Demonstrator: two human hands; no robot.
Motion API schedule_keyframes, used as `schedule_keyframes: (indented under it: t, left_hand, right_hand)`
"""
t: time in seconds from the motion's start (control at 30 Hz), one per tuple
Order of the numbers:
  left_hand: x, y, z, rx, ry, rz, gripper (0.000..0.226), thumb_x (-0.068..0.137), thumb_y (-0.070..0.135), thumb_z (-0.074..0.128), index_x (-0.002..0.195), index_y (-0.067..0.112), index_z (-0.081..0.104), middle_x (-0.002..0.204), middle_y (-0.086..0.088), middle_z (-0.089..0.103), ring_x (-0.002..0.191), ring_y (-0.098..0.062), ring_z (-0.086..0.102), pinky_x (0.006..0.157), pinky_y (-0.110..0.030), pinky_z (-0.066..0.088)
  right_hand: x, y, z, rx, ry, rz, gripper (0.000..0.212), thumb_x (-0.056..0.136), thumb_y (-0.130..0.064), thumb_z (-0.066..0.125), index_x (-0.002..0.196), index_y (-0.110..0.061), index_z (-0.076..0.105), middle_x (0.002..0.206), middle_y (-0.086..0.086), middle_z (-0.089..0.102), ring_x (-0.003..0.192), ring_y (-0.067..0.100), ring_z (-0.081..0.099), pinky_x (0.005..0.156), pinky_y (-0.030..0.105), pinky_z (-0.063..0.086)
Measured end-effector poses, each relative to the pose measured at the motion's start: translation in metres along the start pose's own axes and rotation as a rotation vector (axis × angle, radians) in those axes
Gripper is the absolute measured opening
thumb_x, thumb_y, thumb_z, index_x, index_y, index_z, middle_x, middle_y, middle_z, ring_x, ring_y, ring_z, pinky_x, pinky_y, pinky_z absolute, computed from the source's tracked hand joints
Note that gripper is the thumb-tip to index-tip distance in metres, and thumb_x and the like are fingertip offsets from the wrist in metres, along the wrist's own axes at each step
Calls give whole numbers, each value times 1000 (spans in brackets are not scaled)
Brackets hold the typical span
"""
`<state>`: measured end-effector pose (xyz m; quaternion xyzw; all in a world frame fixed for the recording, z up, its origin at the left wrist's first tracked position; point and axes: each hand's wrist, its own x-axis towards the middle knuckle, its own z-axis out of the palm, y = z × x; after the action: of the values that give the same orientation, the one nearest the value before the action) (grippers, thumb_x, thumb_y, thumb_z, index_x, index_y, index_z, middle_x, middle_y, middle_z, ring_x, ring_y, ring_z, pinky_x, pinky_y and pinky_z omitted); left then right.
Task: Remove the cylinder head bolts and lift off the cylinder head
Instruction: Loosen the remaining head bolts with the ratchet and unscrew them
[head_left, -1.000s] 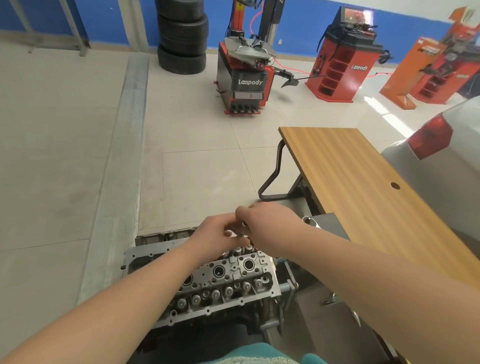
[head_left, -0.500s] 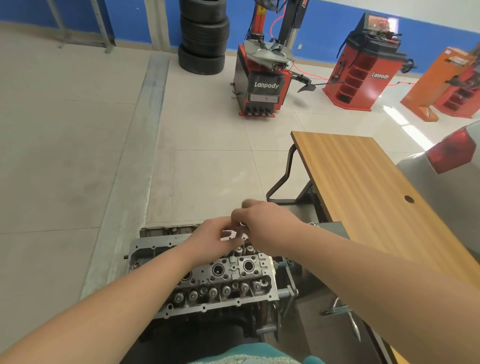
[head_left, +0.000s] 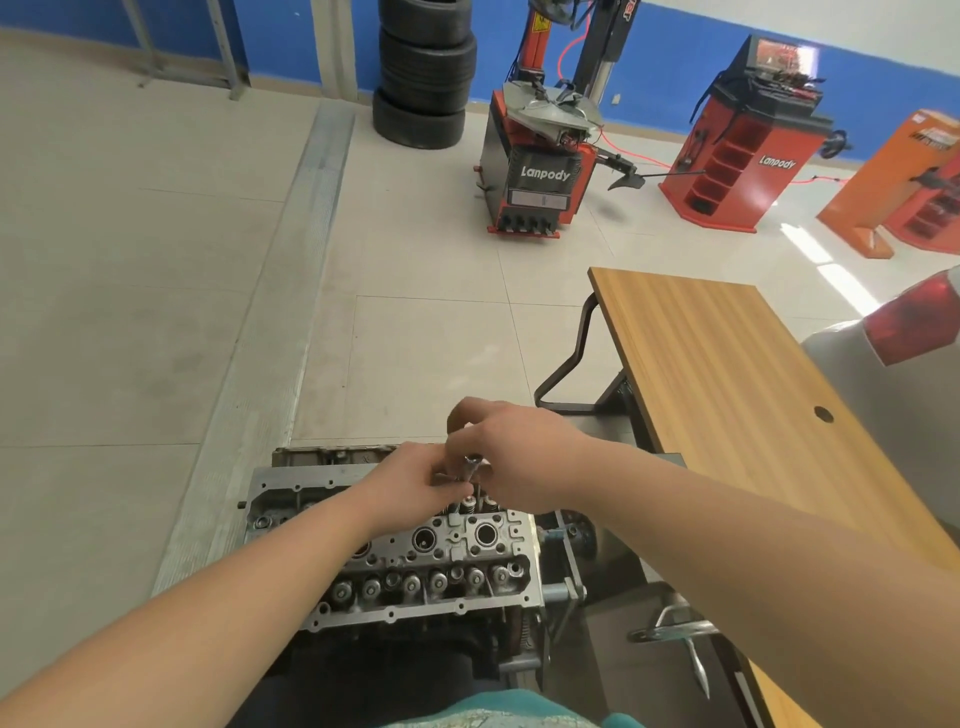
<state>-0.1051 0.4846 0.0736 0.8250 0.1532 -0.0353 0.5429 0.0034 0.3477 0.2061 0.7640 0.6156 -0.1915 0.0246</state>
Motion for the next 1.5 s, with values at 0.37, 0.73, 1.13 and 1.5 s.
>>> schedule_keyframes:
  t: [0.37, 0.73, 1.13, 1.5]
  left_hand:
    - [5, 0, -1, -25, 46, 34, 38, 94, 20, 74, 85, 56, 69, 86, 30, 72, 86, 12, 67, 75, -5, 49]
    - [1, 3, -1, -30, 4, 7, 29, 96, 18, 73, 101, 47, 72, 109, 23, 75, 111, 3, 68, 99, -15, 50]
    - [3, 3, -3, 35, -32, 17, 41, 97, 19, 72, 95, 59, 68, 101, 29, 72, 99, 7, 68, 82, -8, 50]
    - [9, 2, 1, -44, -8, -36, 31, 93, 23, 75, 93, 54, 69, 100, 29, 73, 99, 7, 70, 92, -26, 54]
  right_hand:
    - [6, 6, 6, -55, 13, 18, 26, 94, -14, 62, 107, -34, 73, 123, -9, 56, 107, 18, 58, 69, 33, 48]
    - [7, 7, 8, -81, 1, 106, 26, 98, -14, 56, 121, -24, 63, 111, 0, 58, 95, 26, 63, 69, 38, 52]
    - [1, 10, 7, -33, 21, 37, 40, 96, -13, 55, 126, -37, 65, 126, -7, 57, 106, 20, 61, 65, 32, 45]
    - [2, 13, 6, -33, 24, 32, 31, 97, -12, 57, 115, -33, 70, 125, -7, 61, 110, 20, 62, 78, 40, 56]
